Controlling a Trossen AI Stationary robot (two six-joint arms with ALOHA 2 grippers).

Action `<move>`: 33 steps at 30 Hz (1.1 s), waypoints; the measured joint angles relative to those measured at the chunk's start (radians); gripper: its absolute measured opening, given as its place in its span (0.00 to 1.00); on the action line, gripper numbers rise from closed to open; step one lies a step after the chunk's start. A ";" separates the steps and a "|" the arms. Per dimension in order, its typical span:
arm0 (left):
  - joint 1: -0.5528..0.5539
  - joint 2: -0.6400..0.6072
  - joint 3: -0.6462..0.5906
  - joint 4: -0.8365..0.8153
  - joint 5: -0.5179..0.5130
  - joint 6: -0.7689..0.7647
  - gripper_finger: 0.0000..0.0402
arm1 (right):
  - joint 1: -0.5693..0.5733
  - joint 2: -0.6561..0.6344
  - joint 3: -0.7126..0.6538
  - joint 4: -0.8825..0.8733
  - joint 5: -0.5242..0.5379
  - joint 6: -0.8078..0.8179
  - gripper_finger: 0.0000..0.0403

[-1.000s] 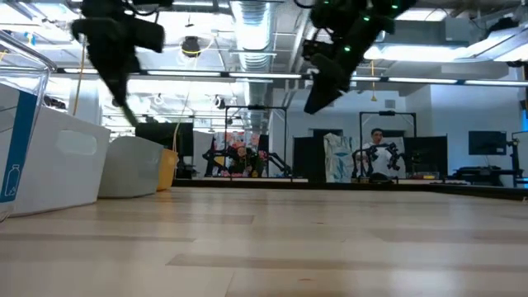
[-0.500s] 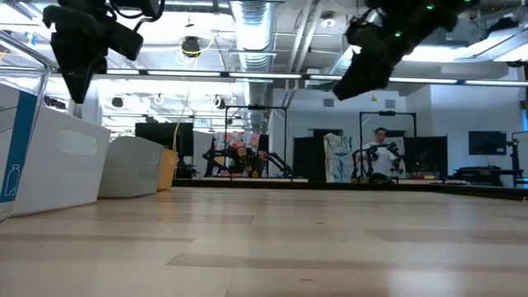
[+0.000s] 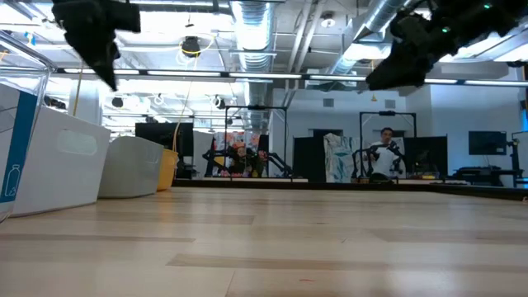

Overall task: Sort produce into baskets
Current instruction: Return to Home Position

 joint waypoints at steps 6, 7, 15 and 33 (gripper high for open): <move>0.000 -0.246 -0.197 0.364 0.031 0.108 0.27 | 0.000 -0.149 -0.119 0.071 -0.002 -0.016 0.51; 0.000 -0.285 -0.231 0.410 0.030 0.116 0.27 | 0.000 -0.173 -0.140 0.096 -0.002 -0.016 0.51; 0.000 -0.519 -0.383 0.616 0.011 0.152 0.23 | -0.019 -0.321 -0.248 0.181 -0.087 -0.019 0.49; 0.000 -0.860 -0.717 0.852 -0.086 0.163 0.11 | -0.048 -0.406 -0.434 0.353 -0.137 0.010 0.10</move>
